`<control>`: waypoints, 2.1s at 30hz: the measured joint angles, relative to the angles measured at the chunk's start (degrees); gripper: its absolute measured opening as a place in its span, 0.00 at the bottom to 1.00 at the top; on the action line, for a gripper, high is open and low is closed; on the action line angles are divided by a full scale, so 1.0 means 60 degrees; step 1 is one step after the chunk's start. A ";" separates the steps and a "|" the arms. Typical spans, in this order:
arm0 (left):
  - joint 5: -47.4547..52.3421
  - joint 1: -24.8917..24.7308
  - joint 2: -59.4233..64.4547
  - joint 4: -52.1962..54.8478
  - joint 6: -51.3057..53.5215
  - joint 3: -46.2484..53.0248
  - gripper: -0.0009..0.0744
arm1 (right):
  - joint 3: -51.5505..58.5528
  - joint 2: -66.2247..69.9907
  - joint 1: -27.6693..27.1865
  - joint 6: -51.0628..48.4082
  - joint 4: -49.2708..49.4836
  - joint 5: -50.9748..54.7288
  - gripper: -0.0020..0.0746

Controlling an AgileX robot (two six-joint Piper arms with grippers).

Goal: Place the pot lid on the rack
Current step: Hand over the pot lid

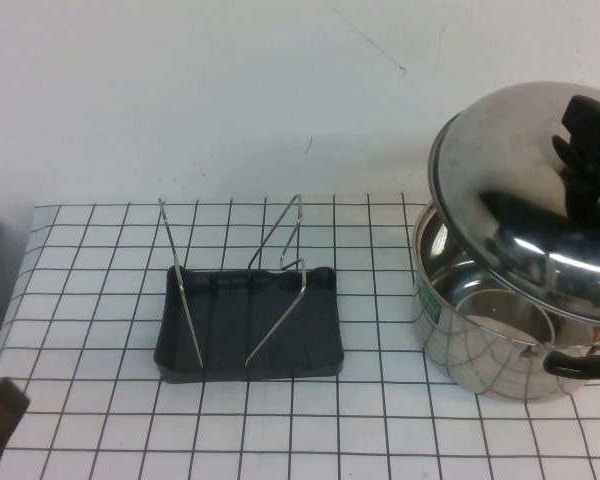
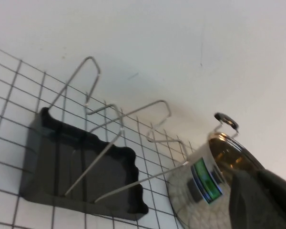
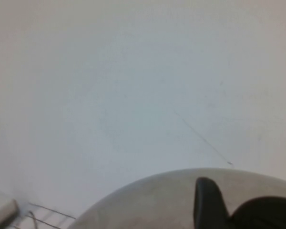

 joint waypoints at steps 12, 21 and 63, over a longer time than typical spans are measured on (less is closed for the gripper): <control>0.3733 -0.0022 0.6024 -0.4517 0.5916 -0.3349 0.04 | 0.0000 0.1107 0.0000 0.1985 0.0147 -0.3064 0.46; 0.6040 -0.0087 0.8904 -0.6580 0.8143 -0.4483 0.64 | 0.0000 0.1303 0.0000 0.1690 0.0147 -0.3604 0.46; 0.3185 -0.4250 1.2824 -0.6791 0.7138 -0.9204 0.71 | 0.0000 0.1303 0.0000 0.0494 -0.0465 -0.3460 0.46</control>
